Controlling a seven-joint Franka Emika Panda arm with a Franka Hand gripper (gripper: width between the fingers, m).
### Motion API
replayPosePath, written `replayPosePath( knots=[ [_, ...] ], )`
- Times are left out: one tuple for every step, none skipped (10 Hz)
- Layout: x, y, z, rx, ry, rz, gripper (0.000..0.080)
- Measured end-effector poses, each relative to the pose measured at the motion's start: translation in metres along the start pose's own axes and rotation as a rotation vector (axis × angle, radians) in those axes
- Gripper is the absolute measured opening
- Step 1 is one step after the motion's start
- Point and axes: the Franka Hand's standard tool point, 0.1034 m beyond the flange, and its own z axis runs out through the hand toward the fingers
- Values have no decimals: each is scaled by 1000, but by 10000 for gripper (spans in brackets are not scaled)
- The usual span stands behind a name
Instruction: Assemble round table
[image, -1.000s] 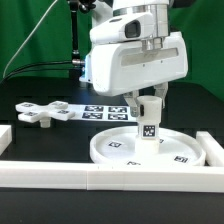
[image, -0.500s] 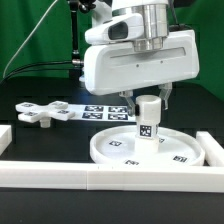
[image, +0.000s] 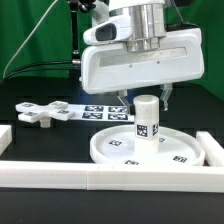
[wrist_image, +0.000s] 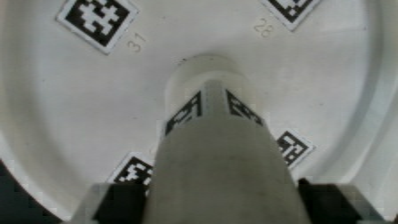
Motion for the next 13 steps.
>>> replayPosePath(
  knots=[
    [0, 0, 0, 5, 1, 44, 407],
    [0, 1, 0, 9, 1, 107, 407],
    [0, 1, 0, 13, 1, 162, 407],
    [1, 2, 0, 17, 5, 218, 407],
    [1, 2, 0, 21, 6, 257, 407],
    [1, 2, -1, 26, 7, 334, 407],
    [1, 2, -1, 28, 7, 375, 407],
    [1, 2, -1, 30, 6, 420, 407],
    [1, 2, -1, 34, 5, 464, 407],
    [1, 2, 0, 35, 5, 487, 407],
    [1, 2, 0, 40, 2, 552, 407],
    [1, 2, 0, 40, 2, 566, 407],
    [0, 2, 0, 44, 0, 629, 407]
  ],
)
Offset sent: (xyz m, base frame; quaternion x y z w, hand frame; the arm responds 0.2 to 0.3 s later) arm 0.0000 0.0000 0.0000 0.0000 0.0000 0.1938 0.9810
